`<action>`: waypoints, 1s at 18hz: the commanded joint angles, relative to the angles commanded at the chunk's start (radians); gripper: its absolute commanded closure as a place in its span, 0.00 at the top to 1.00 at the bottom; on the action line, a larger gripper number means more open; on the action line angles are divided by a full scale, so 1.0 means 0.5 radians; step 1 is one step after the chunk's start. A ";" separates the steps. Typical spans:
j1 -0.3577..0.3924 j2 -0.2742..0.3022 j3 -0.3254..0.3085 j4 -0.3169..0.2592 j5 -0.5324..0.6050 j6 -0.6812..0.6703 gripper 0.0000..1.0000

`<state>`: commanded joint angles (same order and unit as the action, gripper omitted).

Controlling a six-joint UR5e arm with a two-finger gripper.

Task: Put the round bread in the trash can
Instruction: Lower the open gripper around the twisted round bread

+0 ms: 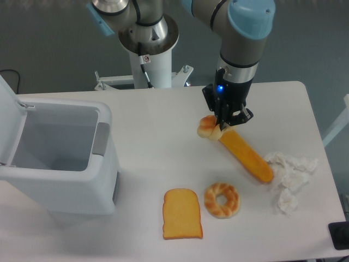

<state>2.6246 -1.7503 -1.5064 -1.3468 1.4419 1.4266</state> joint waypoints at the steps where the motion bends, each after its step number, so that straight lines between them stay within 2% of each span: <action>1: -0.003 0.000 -0.012 0.003 0.000 0.003 0.09; 13: -0.015 -0.006 0.018 0.003 -0.006 -0.086 0.09; 18: -0.009 -0.009 0.046 0.046 -0.129 -0.233 0.09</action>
<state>2.6200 -1.7549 -1.4834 -1.3239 1.3777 1.3102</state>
